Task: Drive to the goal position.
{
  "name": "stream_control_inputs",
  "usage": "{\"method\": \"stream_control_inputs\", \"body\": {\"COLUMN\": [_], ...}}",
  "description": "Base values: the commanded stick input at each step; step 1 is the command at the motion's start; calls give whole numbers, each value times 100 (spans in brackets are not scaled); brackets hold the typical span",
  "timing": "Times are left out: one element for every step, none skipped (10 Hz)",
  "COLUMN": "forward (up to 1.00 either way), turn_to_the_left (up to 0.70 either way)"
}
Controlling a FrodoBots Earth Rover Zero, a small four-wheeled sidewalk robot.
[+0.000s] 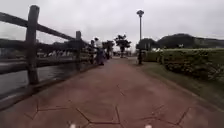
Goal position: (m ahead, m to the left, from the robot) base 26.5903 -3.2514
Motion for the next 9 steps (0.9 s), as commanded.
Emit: {"method": "stream_control_inputs", "body": {"forward": [100, 100, 100, 100, 100, 100, 100, 100, 100], "turn_to_the_left": [0, 0, 0, 0, 0, -6, -27, -40, -40]}}
